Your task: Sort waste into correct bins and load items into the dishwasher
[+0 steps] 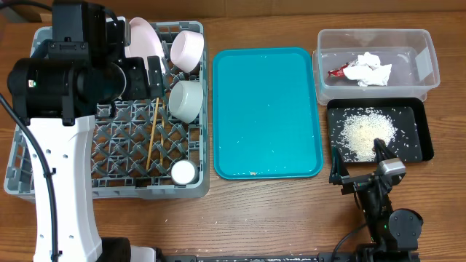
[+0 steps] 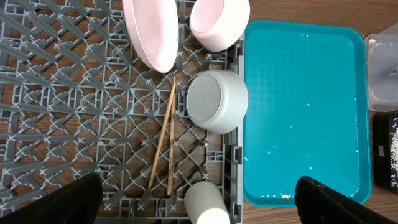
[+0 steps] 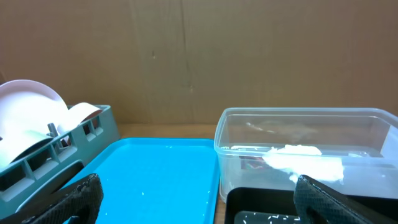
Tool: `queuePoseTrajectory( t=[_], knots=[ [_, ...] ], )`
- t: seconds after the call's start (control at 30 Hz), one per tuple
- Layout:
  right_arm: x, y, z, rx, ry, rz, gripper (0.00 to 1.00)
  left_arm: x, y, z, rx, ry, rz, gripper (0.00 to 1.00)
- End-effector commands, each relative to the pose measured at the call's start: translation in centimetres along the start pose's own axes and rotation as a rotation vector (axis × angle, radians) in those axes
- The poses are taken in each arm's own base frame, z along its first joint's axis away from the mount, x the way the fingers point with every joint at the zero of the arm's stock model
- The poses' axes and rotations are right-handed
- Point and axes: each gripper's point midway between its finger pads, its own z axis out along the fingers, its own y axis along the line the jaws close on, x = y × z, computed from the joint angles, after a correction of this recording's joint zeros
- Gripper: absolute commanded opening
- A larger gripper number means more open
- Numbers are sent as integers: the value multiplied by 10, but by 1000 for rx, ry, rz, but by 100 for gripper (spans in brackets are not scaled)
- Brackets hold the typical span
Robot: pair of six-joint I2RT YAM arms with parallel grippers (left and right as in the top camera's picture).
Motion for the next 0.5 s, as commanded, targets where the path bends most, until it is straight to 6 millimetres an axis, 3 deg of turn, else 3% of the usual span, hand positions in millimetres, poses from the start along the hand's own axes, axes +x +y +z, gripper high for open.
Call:
queuePoseTrajectory(
  t=[0.0,0.13,0.47],
  knots=[
    [6,-2,-2,16,11,-8,100,-3,-1,-1,10,-8,-6,100],
    [21,-4,-2,20,73,1,100,-3,-1,-1,10,-8,-6,100],
    [21,-4,-2,20,73,8,100,-3,-1,-1,10,-8,-6,100]
  ],
)
